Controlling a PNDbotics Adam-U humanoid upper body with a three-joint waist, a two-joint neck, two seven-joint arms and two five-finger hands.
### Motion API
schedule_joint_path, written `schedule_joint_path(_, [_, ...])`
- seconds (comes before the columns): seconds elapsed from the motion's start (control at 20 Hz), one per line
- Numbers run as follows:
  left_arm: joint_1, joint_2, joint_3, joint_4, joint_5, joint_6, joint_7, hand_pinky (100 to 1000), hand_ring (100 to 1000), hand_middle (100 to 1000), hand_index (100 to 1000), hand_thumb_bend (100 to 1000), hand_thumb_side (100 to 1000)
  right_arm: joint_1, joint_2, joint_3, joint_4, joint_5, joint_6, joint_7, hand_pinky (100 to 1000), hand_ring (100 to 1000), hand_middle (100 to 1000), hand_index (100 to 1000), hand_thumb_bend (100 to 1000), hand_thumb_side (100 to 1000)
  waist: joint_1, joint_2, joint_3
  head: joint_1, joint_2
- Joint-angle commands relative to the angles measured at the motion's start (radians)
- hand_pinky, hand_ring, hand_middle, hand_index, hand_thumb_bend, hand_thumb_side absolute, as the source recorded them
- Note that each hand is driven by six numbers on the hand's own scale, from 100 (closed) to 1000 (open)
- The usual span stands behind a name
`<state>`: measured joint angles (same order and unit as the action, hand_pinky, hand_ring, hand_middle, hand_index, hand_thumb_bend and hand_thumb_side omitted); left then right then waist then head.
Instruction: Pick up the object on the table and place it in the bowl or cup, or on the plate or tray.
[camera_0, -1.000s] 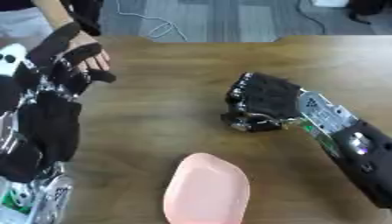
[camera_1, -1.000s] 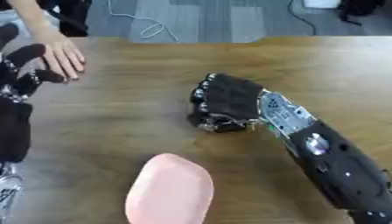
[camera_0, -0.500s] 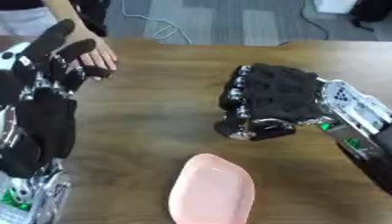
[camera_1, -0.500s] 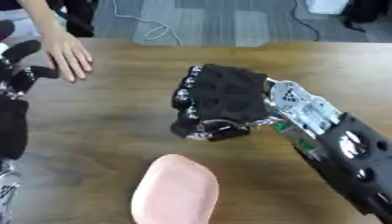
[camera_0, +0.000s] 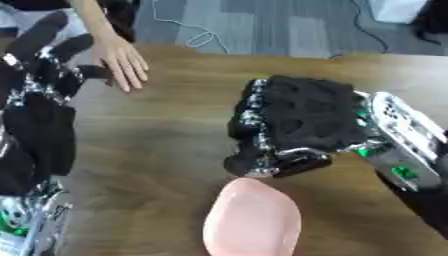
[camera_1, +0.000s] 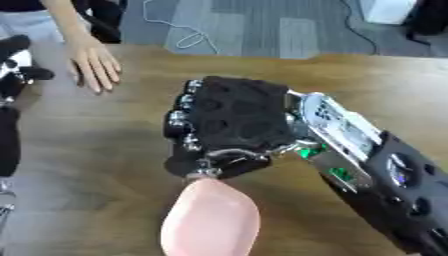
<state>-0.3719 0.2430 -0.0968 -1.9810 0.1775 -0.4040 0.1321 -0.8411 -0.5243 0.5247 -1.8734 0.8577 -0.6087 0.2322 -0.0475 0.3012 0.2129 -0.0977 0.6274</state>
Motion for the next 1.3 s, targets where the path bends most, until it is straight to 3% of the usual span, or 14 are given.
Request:
schedule_joint_path(0.05, [-0.024, -0.003, 0.017, -0.019, -0.021, -0.02, 0.003, 629, 822, 842, 832, 100, 868, -0.011, 0.013, 0.0, -0.009, 0.032, -0.023, 0.004, 100, 100, 136, 165, 100, 100, 0.0, -0.027, 0.009, -0.015, -0.013])
schedule_joint_path(0.15, [-0.03, -0.005, 0.019, -0.019, -0.025, -0.024, 0.006, 631, 823, 843, 833, 100, 865, -0.009, 0.018, 0.011, -0.022, 0.054, -0.039, -0.004, 100, 100, 138, 166, 100, 136, -0.003, -0.029, 0.015, -0.015, -0.011])
schedule_joint_path(0.2, [-0.032, -0.006, 0.02, -0.019, -0.027, -0.026, 0.006, 633, 824, 843, 833, 100, 863, -0.007, 0.018, 0.017, -0.029, 0.059, -0.045, -0.005, 100, 100, 139, 166, 100, 100, -0.005, -0.03, 0.017, -0.014, -0.008])
schedule_joint_path(0.7, [-0.027, -0.003, 0.024, -0.019, -0.032, -0.024, 0.009, 633, 823, 843, 833, 100, 860, 0.025, -0.024, 0.032, -0.12, 0.052, -0.057, 0.039, 100, 100, 149, 169, 100, 101, -0.002, -0.048, -0.003, -0.009, 0.018])
schedule_joint_path(1.3, [-0.018, 0.002, 0.026, -0.019, -0.035, -0.013, 0.014, 628, 822, 842, 832, 100, 863, 0.037, -0.032, 0.048, -0.127, 0.066, -0.086, 0.08, 100, 100, 160, 178, 100, 136, 0.003, -0.053, -0.02, -0.01, 0.041])
